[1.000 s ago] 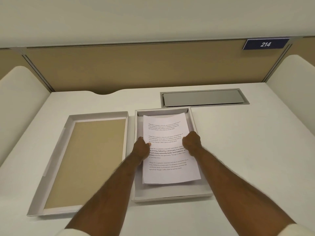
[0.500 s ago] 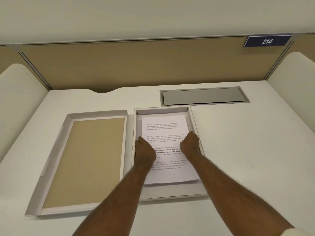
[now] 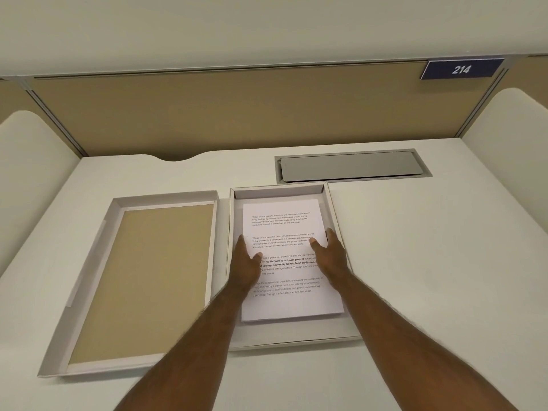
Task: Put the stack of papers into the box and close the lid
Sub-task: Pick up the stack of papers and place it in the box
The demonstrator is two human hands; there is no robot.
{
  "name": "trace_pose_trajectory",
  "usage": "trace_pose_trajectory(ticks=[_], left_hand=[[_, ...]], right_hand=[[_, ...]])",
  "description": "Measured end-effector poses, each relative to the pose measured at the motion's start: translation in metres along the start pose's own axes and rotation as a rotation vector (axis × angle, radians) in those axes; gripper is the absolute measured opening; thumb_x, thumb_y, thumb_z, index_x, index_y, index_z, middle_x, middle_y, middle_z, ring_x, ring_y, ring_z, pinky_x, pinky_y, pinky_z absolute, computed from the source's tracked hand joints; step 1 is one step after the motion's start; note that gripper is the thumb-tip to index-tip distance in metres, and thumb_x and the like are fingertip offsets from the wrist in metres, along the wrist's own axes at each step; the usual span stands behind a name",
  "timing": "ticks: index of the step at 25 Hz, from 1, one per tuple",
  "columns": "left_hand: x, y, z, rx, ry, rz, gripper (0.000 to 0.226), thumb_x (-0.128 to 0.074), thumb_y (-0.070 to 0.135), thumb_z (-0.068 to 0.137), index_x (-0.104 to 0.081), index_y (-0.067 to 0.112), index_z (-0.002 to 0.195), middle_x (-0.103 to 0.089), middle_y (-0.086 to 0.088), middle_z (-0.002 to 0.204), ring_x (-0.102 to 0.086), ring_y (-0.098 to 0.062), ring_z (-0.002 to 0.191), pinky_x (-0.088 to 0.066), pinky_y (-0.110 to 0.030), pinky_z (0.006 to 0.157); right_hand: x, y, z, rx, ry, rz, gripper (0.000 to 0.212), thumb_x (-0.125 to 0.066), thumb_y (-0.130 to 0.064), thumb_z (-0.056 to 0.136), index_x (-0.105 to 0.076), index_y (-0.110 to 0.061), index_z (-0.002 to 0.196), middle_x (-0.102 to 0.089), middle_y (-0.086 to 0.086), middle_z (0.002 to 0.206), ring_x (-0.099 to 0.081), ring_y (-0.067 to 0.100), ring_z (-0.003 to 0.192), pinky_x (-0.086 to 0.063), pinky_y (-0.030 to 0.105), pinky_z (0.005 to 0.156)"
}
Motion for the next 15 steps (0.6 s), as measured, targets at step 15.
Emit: trace_pose_trajectory(ticks=[15], left_hand=[[-0.0069,-0.0025,0.0037,-0.050,0.009,0.006,0.078,-0.063,0.016,0.090,-0.018,0.005,0.153,-0.028,-0.011,0.160,-0.028,-0.026,0.147,-0.024,-0.042,0.122]], right_hand=[[-0.0018,0.0019,-0.0010,0.004,-0.094,0.035,0.071,-0.048,-0.043,0.096,-0.017,-0.014,0.153,-0.021,0.004,0.161,-0.022,0.021,0.148,-0.018,0.036,0.120]])
Point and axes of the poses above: each hand's wrist, its own z-axis towards the middle knuckle, its own x-axis out of the back of the hand, y = z × x, the point moved 6 cm from there along z, towards the middle knuckle
